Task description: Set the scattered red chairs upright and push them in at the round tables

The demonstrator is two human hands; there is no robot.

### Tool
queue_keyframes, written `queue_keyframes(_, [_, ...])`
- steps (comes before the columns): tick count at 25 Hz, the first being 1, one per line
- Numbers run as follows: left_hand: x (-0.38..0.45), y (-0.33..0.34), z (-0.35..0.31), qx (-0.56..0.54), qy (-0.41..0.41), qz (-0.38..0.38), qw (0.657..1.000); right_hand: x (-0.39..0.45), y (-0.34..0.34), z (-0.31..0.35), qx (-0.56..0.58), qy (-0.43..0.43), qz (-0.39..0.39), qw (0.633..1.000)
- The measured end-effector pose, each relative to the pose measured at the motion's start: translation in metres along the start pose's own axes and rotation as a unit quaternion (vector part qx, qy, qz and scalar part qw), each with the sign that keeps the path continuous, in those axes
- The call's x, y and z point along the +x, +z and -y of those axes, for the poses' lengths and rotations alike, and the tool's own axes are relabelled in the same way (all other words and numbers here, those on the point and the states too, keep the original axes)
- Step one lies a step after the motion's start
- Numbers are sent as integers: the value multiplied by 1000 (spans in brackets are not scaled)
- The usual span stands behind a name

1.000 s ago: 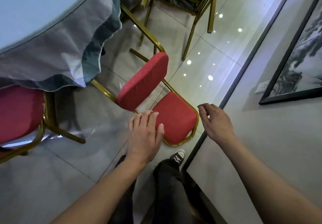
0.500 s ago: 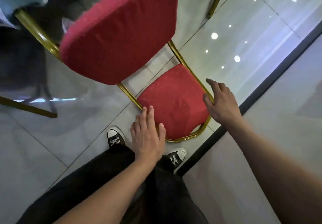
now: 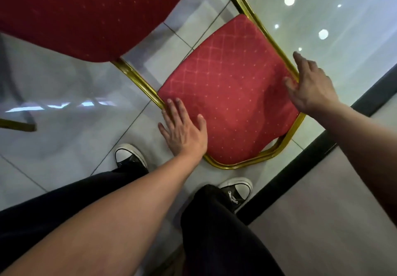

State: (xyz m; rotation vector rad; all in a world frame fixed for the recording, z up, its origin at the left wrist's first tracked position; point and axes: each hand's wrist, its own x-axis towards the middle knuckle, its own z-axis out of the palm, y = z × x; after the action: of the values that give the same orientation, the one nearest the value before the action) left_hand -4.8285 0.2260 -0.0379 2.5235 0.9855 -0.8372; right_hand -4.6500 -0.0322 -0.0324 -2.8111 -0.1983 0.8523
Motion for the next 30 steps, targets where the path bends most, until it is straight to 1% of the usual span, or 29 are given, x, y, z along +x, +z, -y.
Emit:
queue_keyframes(2, [6,20,3,-13,-33,6,999,20,15,-7,-35,-1,15,999])
queue_keyframes(4, [9,35,0,-53,-60,4,997,36,27,-7,-54,10,41,998])
queue_keyframes(6, [9,42,-4,-99,-67,-16,993,48,32,-8,-19,36,60,997])
queue_keyframes(9, [8,47,-2,-172,-74,-42,981,52,30,-12,73,59,83,992])
queue_keyframes(11, [5,43,-3,-227,-106,-22,968,51,29,-12,93,62,85,990])
queue_keyframes(13, [3,36,-7,-294,-118,13,948,50,29,-9,93,65,83,990])
queue_keyframes(15, [-1,32,-2,-337,-129,17,932,48,33,-6,79,61,89,991])
queue_keyframes(18, [-10,20,13,-323,-118,9,939,27,33,0,52,45,78,995])
queue_keyframes(21, [-32,-6,20,-314,-130,0,940,-2,11,11,40,34,49,997])
queue_keyframes(25, [-74,-62,16,-275,-132,-8,952,-56,-47,34,43,27,13,999])
queue_keyframes(28, [-106,-110,18,-248,-131,-14,960,-91,-98,60,34,34,6,999])
queue_keyframes(30, [-129,-146,18,-245,-133,-5,960,-115,-134,78,4,30,-4,1000])
